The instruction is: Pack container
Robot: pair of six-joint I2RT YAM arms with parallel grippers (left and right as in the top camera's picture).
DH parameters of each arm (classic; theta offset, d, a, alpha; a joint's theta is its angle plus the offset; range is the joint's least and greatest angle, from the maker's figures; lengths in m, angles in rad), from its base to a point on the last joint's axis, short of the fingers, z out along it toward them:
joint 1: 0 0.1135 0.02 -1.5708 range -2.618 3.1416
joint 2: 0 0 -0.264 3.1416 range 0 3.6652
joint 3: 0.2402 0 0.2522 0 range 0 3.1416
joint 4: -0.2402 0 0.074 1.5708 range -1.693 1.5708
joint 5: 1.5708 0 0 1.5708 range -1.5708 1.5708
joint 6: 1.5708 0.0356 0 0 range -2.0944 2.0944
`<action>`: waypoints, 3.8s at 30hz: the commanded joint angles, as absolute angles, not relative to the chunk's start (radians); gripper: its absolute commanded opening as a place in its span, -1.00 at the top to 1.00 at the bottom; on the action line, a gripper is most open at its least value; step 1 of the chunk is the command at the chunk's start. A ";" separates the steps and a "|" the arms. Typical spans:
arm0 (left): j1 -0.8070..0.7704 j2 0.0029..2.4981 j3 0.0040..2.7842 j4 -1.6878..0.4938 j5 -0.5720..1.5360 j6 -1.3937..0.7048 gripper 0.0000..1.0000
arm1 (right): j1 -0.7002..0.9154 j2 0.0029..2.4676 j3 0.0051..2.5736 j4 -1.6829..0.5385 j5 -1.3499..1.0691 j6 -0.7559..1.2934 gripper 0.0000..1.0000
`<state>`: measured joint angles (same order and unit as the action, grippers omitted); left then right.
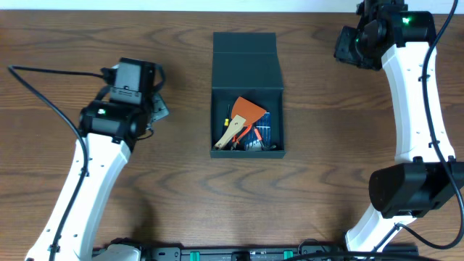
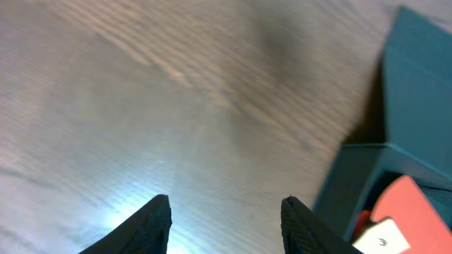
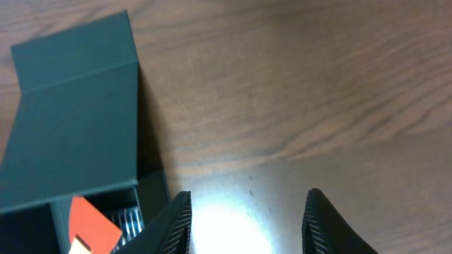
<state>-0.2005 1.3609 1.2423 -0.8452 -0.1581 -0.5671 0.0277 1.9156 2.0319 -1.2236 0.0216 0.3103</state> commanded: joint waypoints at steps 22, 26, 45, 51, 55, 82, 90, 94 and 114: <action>-0.160 1.611 1.252 -0.733 0.117 -0.168 0.02 | 0.078 1.910 1.634 -1.089 -0.041 0.124 0.97; -0.131 1.616 1.252 -0.686 0.257 -0.123 -0.25 | 0.110 1.910 1.618 -1.018 -0.130 0.044 0.98; 0.085 1.616 1.252 -0.642 0.667 -0.011 -0.55 | 0.052 1.922 1.315 -0.672 -0.442 -0.009 0.97; 0.129 1.616 1.252 -0.641 0.725 0.007 -0.55 | 0.041 1.969 1.294 -0.588 -0.547 0.003 0.98; 0.151 1.616 1.252 -0.641 0.764 0.007 -0.56 | 0.040 2.029 1.294 -0.519 -0.612 0.031 0.97; 0.165 1.616 1.252 -0.649 0.908 0.038 -0.58 | -0.014 2.104 1.294 -0.266 -0.660 0.127 0.97; 0.165 1.616 1.252 -0.650 0.909 0.037 -0.58 | -0.014 2.178 1.294 -0.161 -0.742 0.172 0.98; 0.165 1.616 1.252 -0.650 0.909 0.037 -0.58 | -0.013 2.194 1.294 -0.127 -0.756 0.179 0.97; 0.165 1.616 1.252 -0.649 0.909 0.037 -0.58 | -0.012 2.236 1.295 -0.003 -0.873 0.179 0.97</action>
<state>0.1600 1.6104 1.2423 -0.6472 0.8917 0.0238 -0.0090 2.2116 1.2957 -0.0151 -0.8139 0.1761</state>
